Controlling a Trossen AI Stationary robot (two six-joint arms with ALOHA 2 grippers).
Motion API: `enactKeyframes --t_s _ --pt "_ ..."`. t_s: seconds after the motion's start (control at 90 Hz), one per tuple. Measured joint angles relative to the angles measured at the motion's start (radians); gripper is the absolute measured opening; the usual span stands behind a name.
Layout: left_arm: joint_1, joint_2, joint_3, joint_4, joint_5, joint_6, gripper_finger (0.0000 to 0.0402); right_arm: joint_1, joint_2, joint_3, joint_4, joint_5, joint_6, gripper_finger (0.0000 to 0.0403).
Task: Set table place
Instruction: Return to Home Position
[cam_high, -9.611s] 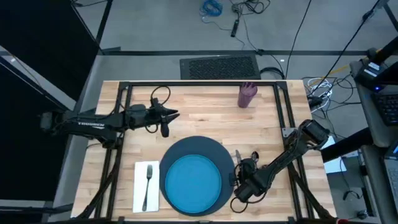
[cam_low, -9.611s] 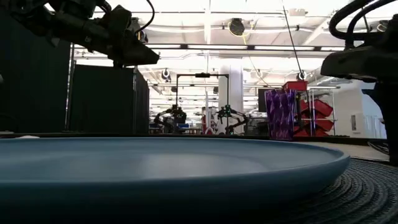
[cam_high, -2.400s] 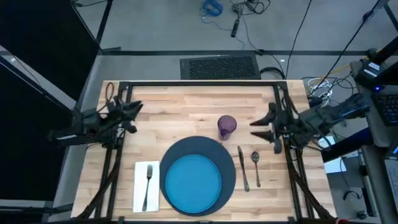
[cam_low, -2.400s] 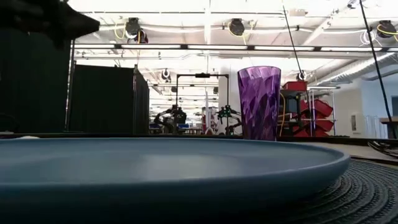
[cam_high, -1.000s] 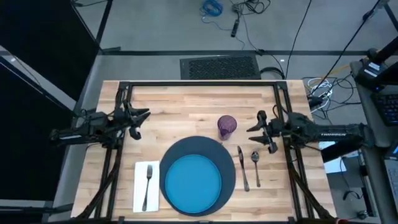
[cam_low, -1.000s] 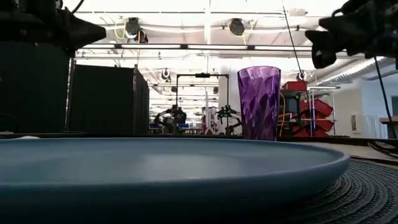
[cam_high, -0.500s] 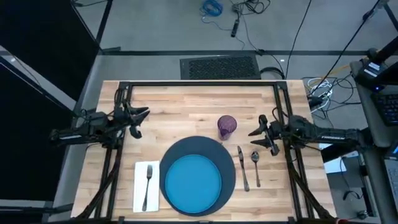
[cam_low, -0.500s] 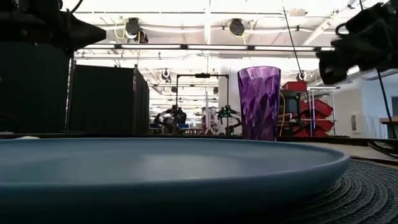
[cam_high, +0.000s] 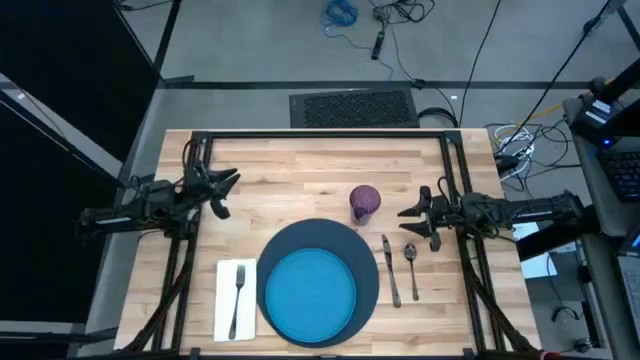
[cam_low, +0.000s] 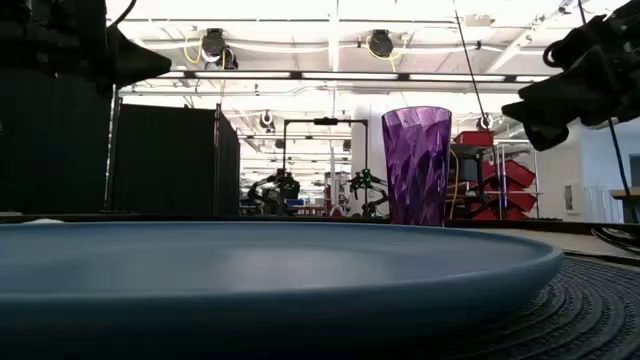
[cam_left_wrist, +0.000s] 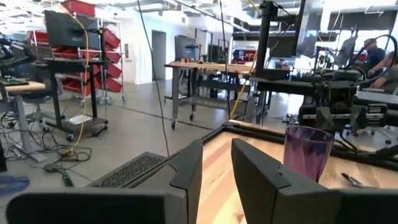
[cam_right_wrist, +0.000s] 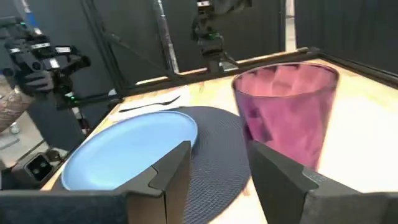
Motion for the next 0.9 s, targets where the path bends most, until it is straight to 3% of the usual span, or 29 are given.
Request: enactKeyframes --t_s 0.533,0.611,0.689,0.789,0.9 --pt "0.0 -0.039 -0.048 0.068 -0.003 -0.039 0.0072 0.032 0.004 0.0 0.002 0.031 -0.066 0.0148" --pt "0.0 -0.044 -0.048 0.069 0.057 -0.025 0.0072 0.032 0.004 0.0 0.003 0.029 -0.063 0.0148" --pt "0.0 -0.044 -0.055 0.068 0.194 -0.015 0.0072 0.032 0.006 0.0 0.004 0.025 -0.062 0.0148" --pt "-0.001 -0.044 -0.117 0.225 0.36 -0.007 0.0072 0.032 0.007 0.0 0.002 0.025 -0.066 0.0148" --pt "0.0 -0.042 -0.149 0.299 0.336 -0.003 0.0072 0.032 0.011 0.0 0.003 0.024 -0.063 0.0148"
